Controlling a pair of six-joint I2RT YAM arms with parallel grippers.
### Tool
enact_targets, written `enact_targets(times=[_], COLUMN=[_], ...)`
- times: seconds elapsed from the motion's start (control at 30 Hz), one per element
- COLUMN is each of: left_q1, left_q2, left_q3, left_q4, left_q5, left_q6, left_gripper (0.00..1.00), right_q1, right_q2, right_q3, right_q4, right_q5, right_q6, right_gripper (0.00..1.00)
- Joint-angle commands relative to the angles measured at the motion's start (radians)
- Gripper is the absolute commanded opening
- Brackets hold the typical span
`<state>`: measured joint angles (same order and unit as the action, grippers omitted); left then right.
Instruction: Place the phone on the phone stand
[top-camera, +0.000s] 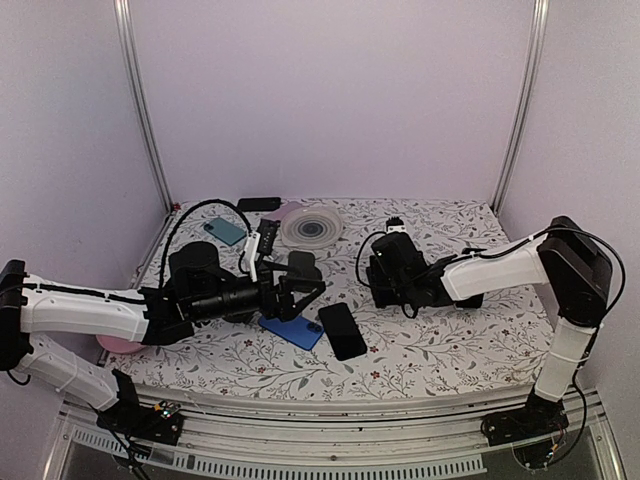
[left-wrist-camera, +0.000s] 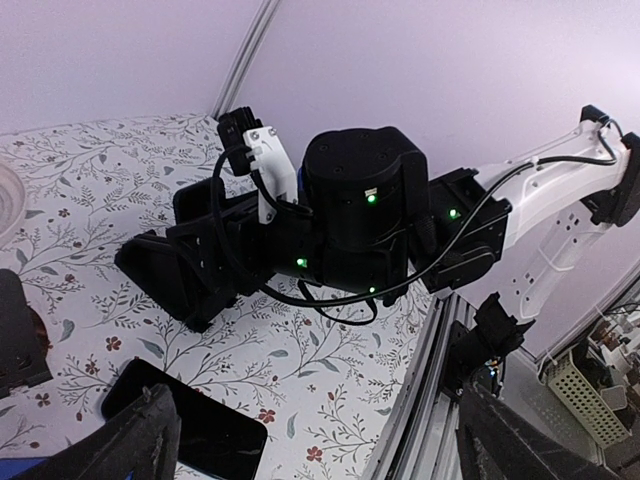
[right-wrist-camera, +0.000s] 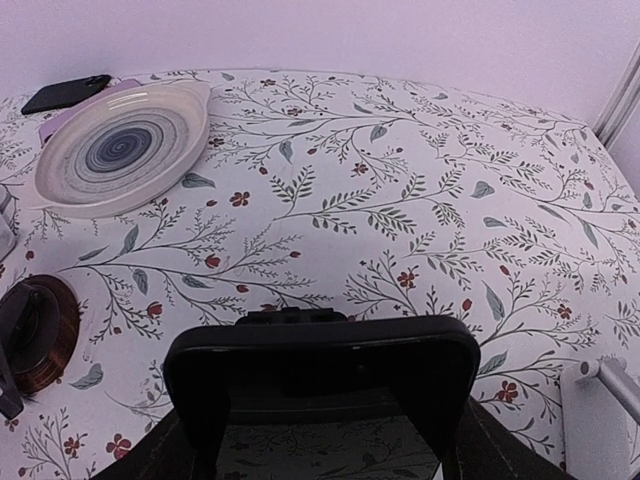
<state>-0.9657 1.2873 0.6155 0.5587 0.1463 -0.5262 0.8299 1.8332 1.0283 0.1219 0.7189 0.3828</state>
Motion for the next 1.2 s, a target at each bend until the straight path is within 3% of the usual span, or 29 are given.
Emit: enact_targets(times=[0.0, 1.17], left_q1=[0.005, 0.005], left_q2=[-0.002, -0.011], left_q3=[0.001, -0.008], left_q4=[0.005, 0.007], left_q5=[0.01, 0.018], left_q6=[0.002, -0.003], left_gripper=[0.97, 0.97], right_q1=[-0.023, -0.017], right_q2=[-0.031, -0.007], right_q3=[-0.045, 0.078], right_q4=[-0.051, -0.13], right_q5=[0.027, -0.054], right_q6=[-0.058, 0.069], right_gripper=[0.36, 0.36])
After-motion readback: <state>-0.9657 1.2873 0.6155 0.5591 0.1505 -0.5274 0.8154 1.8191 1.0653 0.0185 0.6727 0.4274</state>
